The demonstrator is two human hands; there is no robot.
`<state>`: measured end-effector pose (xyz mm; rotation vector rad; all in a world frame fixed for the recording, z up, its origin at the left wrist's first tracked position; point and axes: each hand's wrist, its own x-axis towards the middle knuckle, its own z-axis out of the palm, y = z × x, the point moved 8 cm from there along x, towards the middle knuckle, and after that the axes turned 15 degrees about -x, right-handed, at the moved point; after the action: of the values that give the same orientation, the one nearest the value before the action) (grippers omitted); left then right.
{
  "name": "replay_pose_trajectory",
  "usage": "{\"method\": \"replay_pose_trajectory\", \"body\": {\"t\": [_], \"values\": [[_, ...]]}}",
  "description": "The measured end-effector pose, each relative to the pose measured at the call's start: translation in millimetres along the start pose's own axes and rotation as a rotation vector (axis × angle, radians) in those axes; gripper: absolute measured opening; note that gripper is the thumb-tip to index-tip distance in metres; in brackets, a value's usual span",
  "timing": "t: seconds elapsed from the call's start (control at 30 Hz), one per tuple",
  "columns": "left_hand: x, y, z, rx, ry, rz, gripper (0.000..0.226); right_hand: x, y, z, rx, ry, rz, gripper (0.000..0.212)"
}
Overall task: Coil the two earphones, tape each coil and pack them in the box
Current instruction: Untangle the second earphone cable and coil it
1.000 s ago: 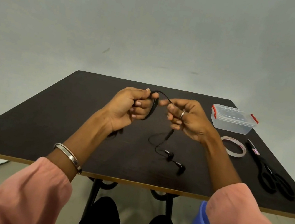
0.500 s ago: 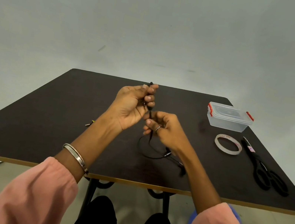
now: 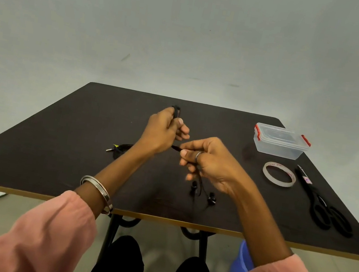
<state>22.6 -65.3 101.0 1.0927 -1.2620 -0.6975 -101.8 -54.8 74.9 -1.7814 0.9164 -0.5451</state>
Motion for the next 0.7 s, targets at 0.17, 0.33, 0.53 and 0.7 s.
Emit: {"method": "replay_pose_trajectory", "body": {"t": [0.17, 0.33, 0.53, 0.7], "values": [[-15, -15, 18, -0.008, -0.303, -0.137, 0.021, -2, -31, -50, -0.519, 0.13, -0.201, 0.017], [-40, -16, 39, -0.346, -0.481, -0.287, 0.038, 1, -50, -74, -0.617, 0.127, -0.316, 0.019], [-36, -4, 39, -0.769, -0.348, -0.297, 0.035, 10, -37, -78, -0.369, 0.232, -0.425, 0.02], [-30, -1, 35, -0.997, -0.256, -0.317, 0.03, 20, -16, -49, -0.345, 0.251, -0.428, 0.019]]}}
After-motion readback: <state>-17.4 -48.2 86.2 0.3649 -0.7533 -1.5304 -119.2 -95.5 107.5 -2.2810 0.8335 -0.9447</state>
